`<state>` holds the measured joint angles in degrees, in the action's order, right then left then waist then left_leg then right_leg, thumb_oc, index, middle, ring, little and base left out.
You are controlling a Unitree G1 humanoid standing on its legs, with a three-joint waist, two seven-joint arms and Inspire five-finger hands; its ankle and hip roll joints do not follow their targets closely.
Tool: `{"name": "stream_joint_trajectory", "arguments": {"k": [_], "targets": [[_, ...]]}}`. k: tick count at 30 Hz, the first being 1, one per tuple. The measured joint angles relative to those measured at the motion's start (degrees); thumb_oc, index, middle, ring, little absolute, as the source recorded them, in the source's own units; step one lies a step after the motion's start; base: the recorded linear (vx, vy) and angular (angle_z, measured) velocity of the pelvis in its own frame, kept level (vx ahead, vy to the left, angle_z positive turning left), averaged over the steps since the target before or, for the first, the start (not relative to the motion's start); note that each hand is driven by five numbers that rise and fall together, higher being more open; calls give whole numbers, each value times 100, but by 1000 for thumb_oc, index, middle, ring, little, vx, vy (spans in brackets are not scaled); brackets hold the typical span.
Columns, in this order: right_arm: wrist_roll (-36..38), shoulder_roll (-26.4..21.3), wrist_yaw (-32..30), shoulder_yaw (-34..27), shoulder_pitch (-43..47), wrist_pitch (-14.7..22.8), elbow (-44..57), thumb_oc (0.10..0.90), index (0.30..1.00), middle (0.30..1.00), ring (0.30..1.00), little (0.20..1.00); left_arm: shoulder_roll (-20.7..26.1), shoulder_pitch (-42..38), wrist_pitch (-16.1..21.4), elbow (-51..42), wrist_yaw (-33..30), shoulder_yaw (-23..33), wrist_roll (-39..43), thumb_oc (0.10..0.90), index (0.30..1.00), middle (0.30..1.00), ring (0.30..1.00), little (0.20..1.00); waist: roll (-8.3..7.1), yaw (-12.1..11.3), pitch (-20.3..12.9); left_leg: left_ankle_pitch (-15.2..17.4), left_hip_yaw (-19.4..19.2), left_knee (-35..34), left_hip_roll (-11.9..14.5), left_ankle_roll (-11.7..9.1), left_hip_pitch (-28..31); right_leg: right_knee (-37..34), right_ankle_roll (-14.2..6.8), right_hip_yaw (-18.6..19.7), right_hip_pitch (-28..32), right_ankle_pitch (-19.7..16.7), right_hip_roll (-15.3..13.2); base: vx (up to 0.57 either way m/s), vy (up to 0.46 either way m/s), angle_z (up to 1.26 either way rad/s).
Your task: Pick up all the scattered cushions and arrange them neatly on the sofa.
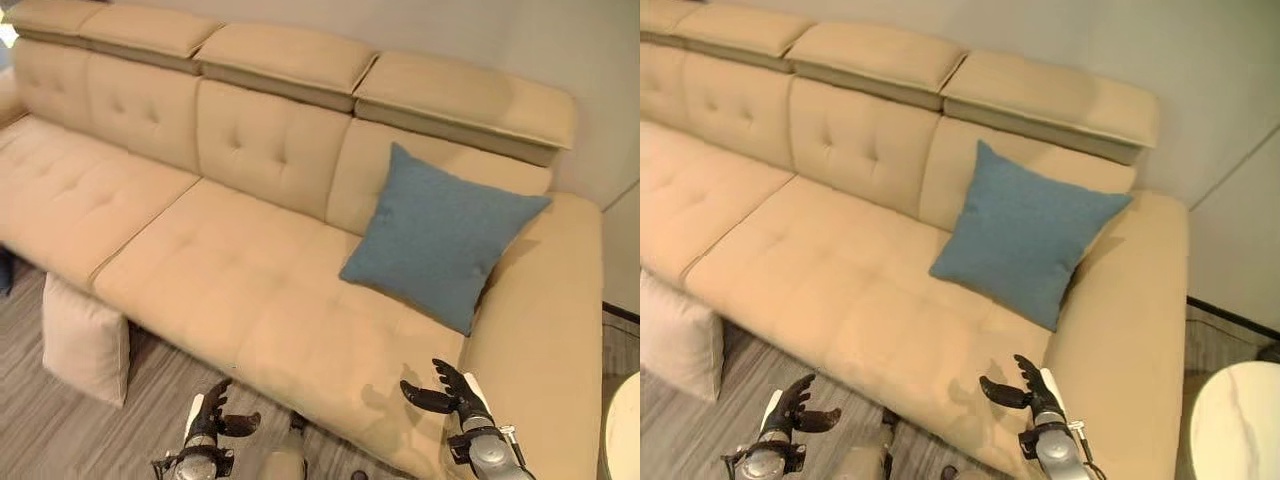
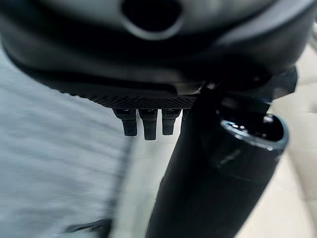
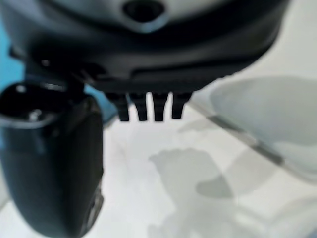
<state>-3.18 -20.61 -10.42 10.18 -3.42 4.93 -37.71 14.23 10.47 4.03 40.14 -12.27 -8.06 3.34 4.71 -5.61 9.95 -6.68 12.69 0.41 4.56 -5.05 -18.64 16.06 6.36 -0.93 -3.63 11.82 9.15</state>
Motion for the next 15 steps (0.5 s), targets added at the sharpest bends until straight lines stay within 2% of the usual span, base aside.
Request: {"name": "stream_joint_trajectory", "arguments": {"k": [1,2,3,4,5,6,7,8,10,11,13,14,15], "targets": [[-2,-38,-25,81,-41,-5,8,800,900,900,900,900,56,37,-16,12,-51,-29,5,800,900,900,900,900,-92,18,61,-39,-38,158,-45,-82,-41,-144,25,-184,24,-10,-159,-270,11,64],[-6,-24,-40,80,-95,-42,-17,800,900,900,900,900,64,29,-76,106,-30,-135,3,800,900,900,900,900,-110,128,91,-79,-510,341,-129,-31,-139,-215,38,-397,85,-37,-262,-331,33,97],[-3,-11,-67,88,-166,-62,-18,800,900,900,900,900,70,24,-70,192,-32,-198,3,800,900,900,900,900,-339,232,112,22,-1014,555,-351,103,-142,-238,86,-651,7,-101,-497,-443,49,101],[-3,3,-94,85,-166,-64,-17,800,900,900,900,900,75,11,-65,194,-43,-188,7,800,900,900,900,900,-436,284,137,119,-1235,796,-449,211,-153,-290,69,-731,6,-144,-631,-370,68,112],[-2,44,-129,67,-195,-65,12,800,900,900,900,900,121,-32,-64,206,-125,-85,-1,800,900,900,900,900,-704,385,182,332,-1463,1239,-604,303,-147,-473,11,-955,17,-262,-910,-278,67,91],[-1,51,-138,47,-216,-65,26,800,900,900,900,900,156,-67,-64,209,-127,-32,7,800,900,900,900,900,-800,436,205,406,-1554,1331,-630,318,-47,-541,-34,-988,28,-303,-998,-252,86,110],[0,-5,-171,13,-211,-65,21,800,900,900,900,900,186,-126,-64,204,-111,-38,6,800,900,900,900,900,-844,499,221,527,-1607,1360,-576,496,273,-628,-92,-1170,80,-349,-1158,-249,102,92],[1,-23,-211,5,-210,-68,-20,800,900,900,900,900,183,-185,-68,218,-99,-94,5,800,900,900,900,900,-839,592,222,644,-1831,1486,-443,662,417,-656,-96,-1369,148,-348,-1214,-227,154,120],[2,-60,-232,7,-207,-78,-25,800,900,900,900,900,165,-343,-55,204,-84,-219,6,800,900,900,900,900,-829,710,222,627,-2098,1418,-193,635,791,-534,-105,-1640,195,-340,-1373,-119,200,115],[0,-61,-241,6,-167,-75,-19,800,900,900,900,900,145,-497,-54,182,-75,-312,4,800,900,900,900,900,-830,825,212,730,-2606,1270,59,537,1040,-585,-122,-1946,310,-339,-1467,-39,226,104],[0,-86,-238,-27,-96,-69,-41,800,900,900,900,900,52,-542,-31,67,-74,-353,0,800,900,900,900,900,-707,922,176,335,-2462,760,154,487,1250,-556,-232,-1942,329,-331,-1467,-23,219,92],[1,-22,-245,-52,60,-69,-249,800,900,900,900,900,51,-619,-25,44,-69,-501,-6,800,900,900,900,900,-656,956,155,303,-2395,360,98,480,1404,-527,-317,-2137,372,-354,-1518,-13,288,81],[-2,19,-236,-64,136,-76,-308,800,900,900,900,900,49,-671,-22,36,-55,-547,-11,800,900,900,900,900,-653,944,156,315,-2277,252,24,484,1424,-503,-388,-2223,403,-368,-1575,-11,364,100]]}}
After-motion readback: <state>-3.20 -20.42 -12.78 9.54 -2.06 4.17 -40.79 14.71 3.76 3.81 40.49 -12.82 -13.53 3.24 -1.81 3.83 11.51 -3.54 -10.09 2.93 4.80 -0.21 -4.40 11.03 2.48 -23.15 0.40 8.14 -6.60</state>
